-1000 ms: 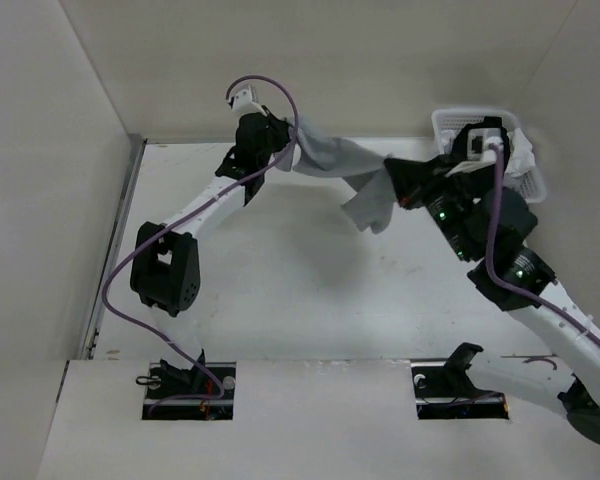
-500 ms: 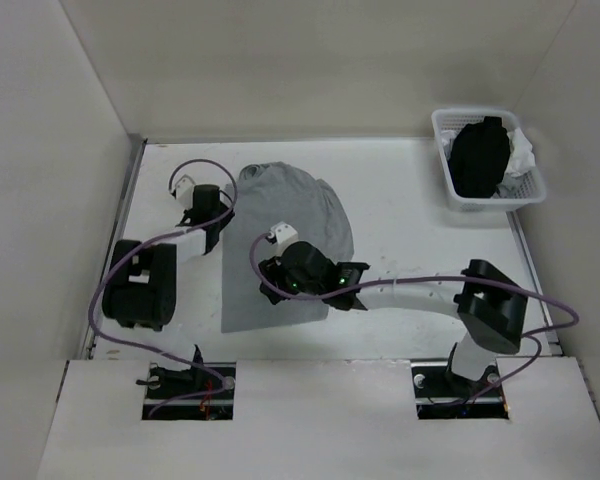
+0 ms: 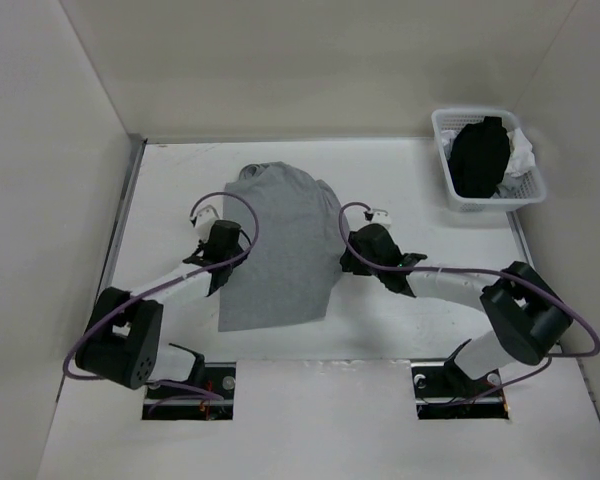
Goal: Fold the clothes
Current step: Flatten the tank top out
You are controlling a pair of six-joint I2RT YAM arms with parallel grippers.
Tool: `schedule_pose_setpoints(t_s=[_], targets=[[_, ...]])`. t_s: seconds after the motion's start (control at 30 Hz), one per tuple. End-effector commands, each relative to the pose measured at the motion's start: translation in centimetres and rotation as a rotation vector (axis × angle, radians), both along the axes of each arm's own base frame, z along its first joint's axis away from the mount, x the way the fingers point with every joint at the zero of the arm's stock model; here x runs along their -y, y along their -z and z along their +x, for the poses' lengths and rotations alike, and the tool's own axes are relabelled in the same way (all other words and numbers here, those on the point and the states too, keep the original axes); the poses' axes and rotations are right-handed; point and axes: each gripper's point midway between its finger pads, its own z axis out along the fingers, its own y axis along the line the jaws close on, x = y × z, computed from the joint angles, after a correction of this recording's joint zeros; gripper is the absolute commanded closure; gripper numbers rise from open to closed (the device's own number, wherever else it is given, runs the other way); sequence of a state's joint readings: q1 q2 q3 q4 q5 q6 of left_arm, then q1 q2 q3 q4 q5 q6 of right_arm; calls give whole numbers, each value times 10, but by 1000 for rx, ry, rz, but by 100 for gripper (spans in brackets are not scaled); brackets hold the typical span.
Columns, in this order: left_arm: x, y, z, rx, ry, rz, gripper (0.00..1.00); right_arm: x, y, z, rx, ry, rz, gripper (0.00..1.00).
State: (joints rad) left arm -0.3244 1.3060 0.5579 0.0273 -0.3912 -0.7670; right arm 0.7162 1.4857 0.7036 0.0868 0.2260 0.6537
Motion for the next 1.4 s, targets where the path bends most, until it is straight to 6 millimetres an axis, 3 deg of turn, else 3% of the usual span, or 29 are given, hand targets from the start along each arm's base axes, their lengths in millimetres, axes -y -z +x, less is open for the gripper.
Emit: schedule_pose_setpoints(t_s=[0.0, 0.07, 0.13, 0.37, 0.47, 0.53, 0.63, 0.7, 0.87, 1.0, 1.1, 1.17, 1.27, 1.37], targets=[[29, 12, -5, -42, 109, 36, 73, 6, -12, 21, 32, 96, 36, 53], [53, 6, 1, -6, 161, 32, 74, 2, -7, 23, 14, 90, 37, 52], [61, 8, 4, -1, 175, 45, 74, 2, 1, 24, -12, 107, 41, 52], [45, 48, 13, -84, 100, -20, 78, 5, 30, 26, -87, 169, 49, 60], [45, 54, 21, -77, 84, -63, 78, 1, 26, 39, -56, 192, 100, 85], [47, 51, 29, -64, 79, -97, 78, -1, 7, 50, 15, 192, 163, 96], [55, 43, 36, -35, 86, -114, 78, 4, -33, 42, 103, 154, 199, 100], [61, 38, 39, -16, 97, -121, 78, 10, -54, 15, 86, 111, 182, 100], [62, 34, 42, 9, 93, -119, 78, 2, -91, -64, -10, -75, 70, 98], [60, 31, 42, 16, 90, -121, 78, -7, -134, -81, 16, -126, 98, 98], [56, 34, 43, 9, 79, -120, 78, -18, -148, -76, 45, -142, 140, 97], [54, 35, 45, 9, 71, -123, 78, -25, -147, -60, 70, -142, 164, 96], [55, 33, 49, 16, 66, -130, 77, -20, -102, -5, 20, -93, 139, 97], [56, 28, 49, 25, 74, -124, 76, -15, -55, 35, -16, -47, 80, 97]])
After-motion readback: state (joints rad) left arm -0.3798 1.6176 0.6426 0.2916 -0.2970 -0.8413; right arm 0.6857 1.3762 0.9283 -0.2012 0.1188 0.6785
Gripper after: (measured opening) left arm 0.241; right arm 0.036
